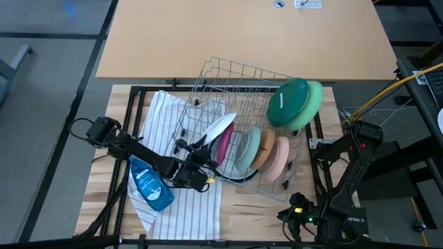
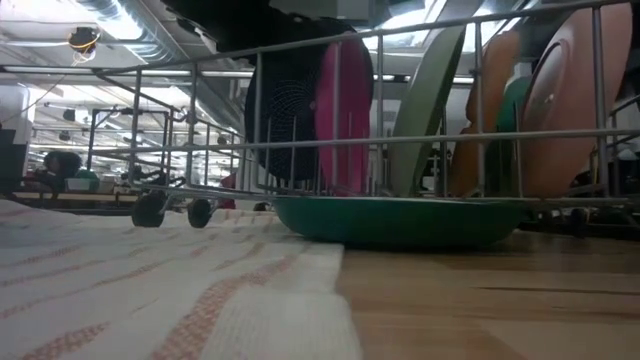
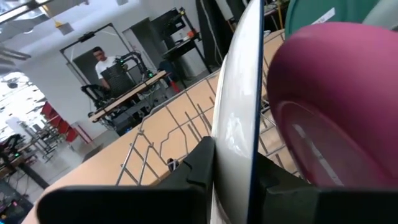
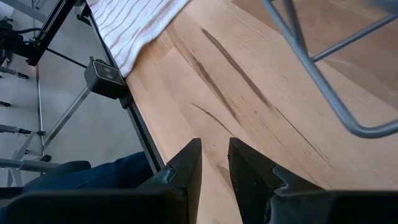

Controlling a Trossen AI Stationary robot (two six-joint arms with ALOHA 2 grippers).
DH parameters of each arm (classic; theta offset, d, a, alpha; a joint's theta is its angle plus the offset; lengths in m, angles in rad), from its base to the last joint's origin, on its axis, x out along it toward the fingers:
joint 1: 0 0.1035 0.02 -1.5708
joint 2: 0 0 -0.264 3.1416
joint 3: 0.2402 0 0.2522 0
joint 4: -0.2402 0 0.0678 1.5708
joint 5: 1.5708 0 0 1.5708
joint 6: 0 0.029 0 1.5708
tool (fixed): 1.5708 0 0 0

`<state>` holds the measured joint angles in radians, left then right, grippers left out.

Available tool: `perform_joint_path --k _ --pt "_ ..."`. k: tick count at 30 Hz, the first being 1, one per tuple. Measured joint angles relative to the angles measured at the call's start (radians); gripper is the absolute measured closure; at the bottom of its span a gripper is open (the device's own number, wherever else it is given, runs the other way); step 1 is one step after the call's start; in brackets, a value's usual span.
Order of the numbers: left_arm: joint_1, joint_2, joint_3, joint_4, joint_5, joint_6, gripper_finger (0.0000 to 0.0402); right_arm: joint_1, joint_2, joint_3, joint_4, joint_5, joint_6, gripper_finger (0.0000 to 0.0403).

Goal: Sort dishes
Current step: Put the blue plate in the dish rack

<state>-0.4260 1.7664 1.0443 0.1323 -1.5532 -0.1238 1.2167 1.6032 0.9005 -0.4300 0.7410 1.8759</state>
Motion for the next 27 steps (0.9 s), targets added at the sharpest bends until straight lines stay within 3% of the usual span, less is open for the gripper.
perform_joint_path --k 9,27 --pt "-0.009 -0.001 0.0 -0.002 0.071 -0.004 0.0344 0.0 0.0 0.0 0.0 0.0 0.0 0.0318" --pt "-0.051 -0.001 0.0 -0.004 0.077 -0.089 0.0325 0.0 0.0 0.0 0.001 0.0 0.0 0.0318"
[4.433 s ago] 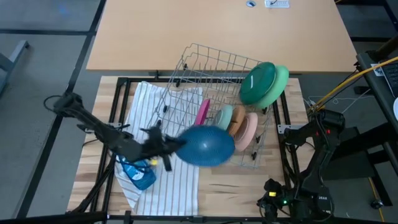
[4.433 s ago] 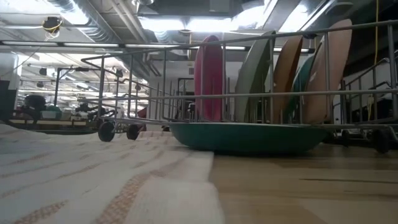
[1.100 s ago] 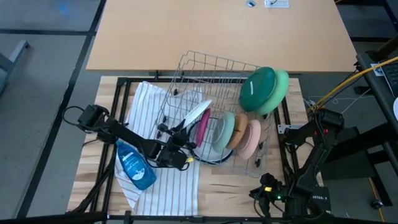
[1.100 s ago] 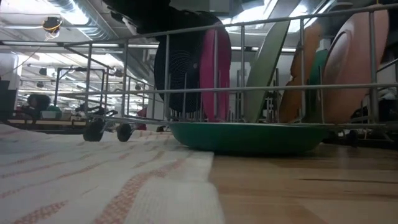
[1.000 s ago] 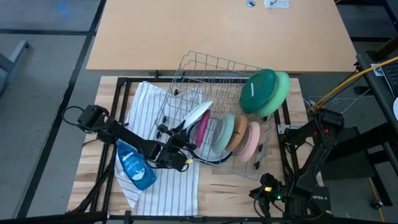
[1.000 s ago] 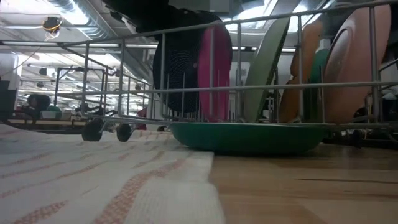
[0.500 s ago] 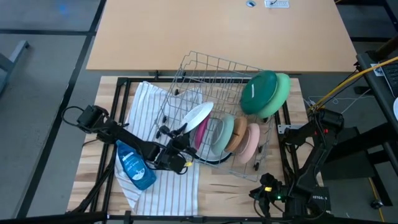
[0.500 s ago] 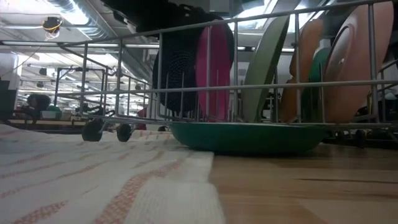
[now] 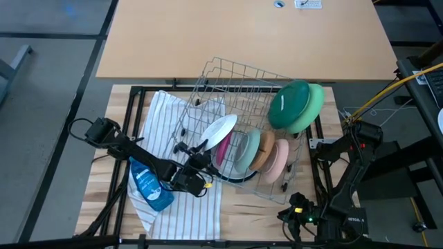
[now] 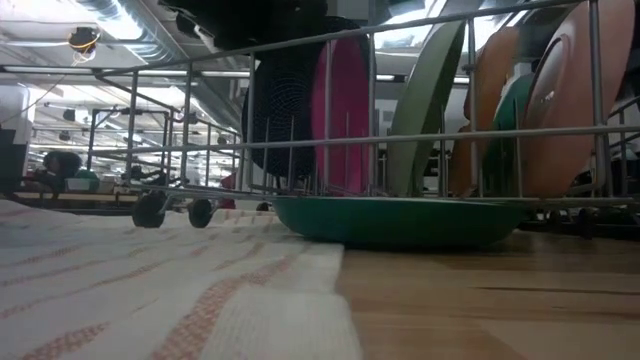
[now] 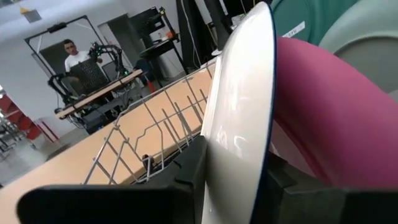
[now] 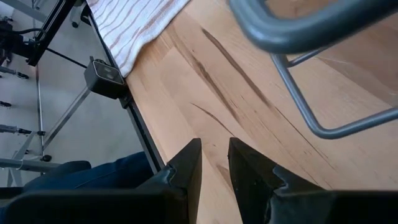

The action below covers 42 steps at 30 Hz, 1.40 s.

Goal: Sort dishes
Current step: Put the blue plate in the dish rack

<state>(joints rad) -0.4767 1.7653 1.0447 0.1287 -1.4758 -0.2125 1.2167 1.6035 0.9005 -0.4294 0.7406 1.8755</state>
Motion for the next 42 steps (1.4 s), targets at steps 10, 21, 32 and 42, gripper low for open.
perform_joint_path --k 10,21,32,42 --pt "-0.008 0.0 0.0 -0.002 -0.004 -0.073 0.0325 0.0 0.0 0.0 0.0 0.0 0.0 0.0318" --pt "-0.015 0.0 0.0 -0.019 0.006 -0.288 0.0294 0.0 0.0 0.0 0.0 0.0 0.002 0.0318" --pt "-0.022 0.0 0.0 -0.02 0.098 -0.364 0.0246 0.0 0.0 0.0 0.0 0.0 0.003 0.0318" --pt "-0.082 0.0 0.0 -0.115 0.117 -0.364 0.0244 0.0 0.0 0.0 0.0 -0.001 0.004 0.0318"
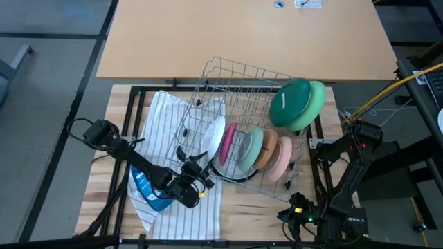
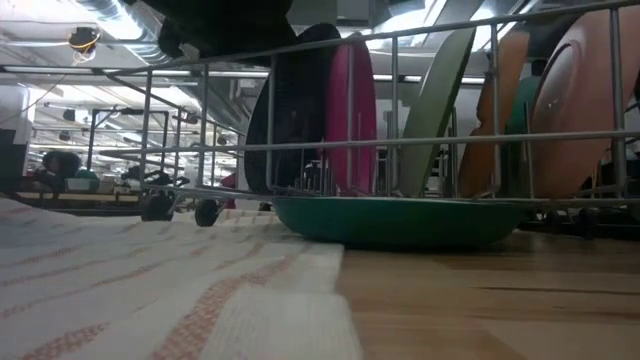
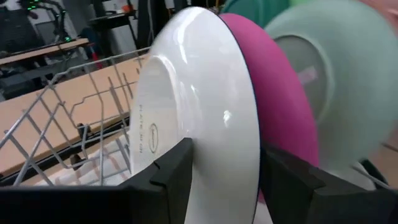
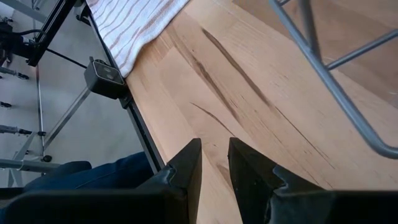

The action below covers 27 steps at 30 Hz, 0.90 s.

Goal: Sort dishes
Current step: Put the blue plate in the dish rack

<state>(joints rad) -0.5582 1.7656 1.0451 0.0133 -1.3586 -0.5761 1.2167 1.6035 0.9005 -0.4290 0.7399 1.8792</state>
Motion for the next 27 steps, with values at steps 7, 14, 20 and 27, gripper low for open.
perform_joint_path --k 7,14,20,27 --pt "0.0 0.0 0.001 -0.05 0.002 -0.055 0.0244 0.0 0.0 0.0 0.0 0.0 0.0 0.0318" --pt "0.024 0.0 0.001 -0.051 -0.006 -0.103 0.0244 0.0 0.0 0.0 0.011 0.0 0.0 0.0318" --pt "0.028 0.0 0.001 -0.034 -0.009 -0.107 0.0244 0.0 0.0 0.0 0.011 -0.02 0.0 0.0318" --pt "0.004 -0.031 0.0 -0.022 0.006 -0.123 0.0244 0.0 0.0 0.0 0.011 -0.03 -0.001 0.0318"
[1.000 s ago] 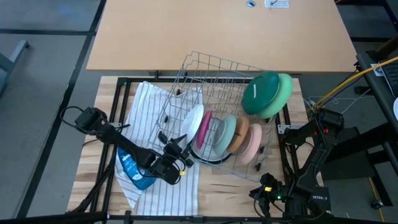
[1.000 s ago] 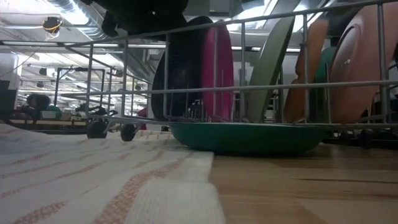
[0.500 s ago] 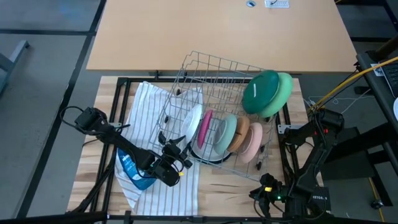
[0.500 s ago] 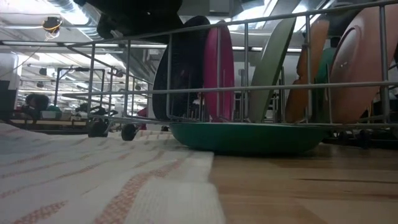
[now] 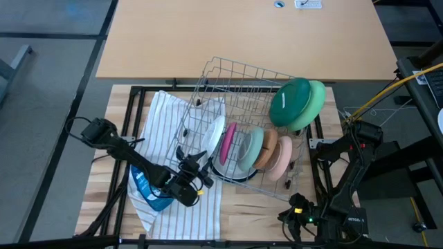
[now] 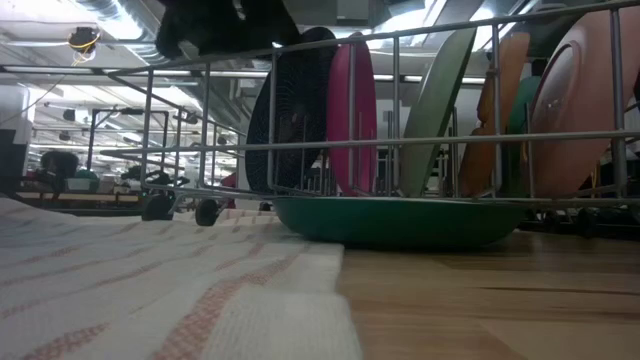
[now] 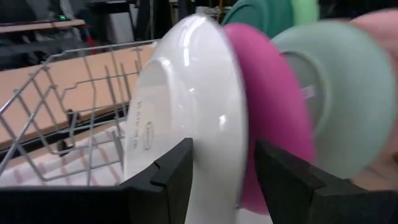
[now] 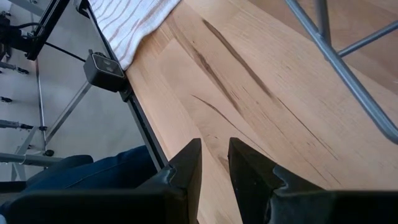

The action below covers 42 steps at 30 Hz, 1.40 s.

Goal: Sort dishes
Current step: Put the blue plate in the dish rack, then put the white plate in the dish rack

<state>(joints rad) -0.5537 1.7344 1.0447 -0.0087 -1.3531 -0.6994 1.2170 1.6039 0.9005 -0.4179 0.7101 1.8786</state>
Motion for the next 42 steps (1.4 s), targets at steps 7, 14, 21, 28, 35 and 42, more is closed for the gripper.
perform_joint_path --k 7,14,21,28,35,42 --pt "-0.012 -0.04 0.0 -0.004 0.061 0.019 0.0244 0.0 0.0 0.0 0.001 -0.003 0.0 0.0318" --pt "-0.022 -0.042 0.0 -0.001 0.108 0.019 0.0244 0.0 0.0 0.0 0.001 -0.003 0.0 0.0318" --pt "-0.04 -0.071 0.0 -0.005 0.114 0.048 0.0244 0.0 0.0 0.0 0.0 -0.003 0.0 0.0318" --pt "-0.065 -0.135 0.0 -0.005 0.117 0.134 0.0244 0.0 0.0 0.0 -0.003 0.037 0.002 0.0318" --pt "-0.134 -0.168 0.0 -0.006 0.291 0.206 0.0244 0.0 0.0 0.0 -0.027 0.049 0.002 0.0318" --pt "-0.198 -0.168 0.0 -0.077 0.477 0.186 0.0244 0.0 0.0 0.0 -0.119 0.076 0.081 0.0318"
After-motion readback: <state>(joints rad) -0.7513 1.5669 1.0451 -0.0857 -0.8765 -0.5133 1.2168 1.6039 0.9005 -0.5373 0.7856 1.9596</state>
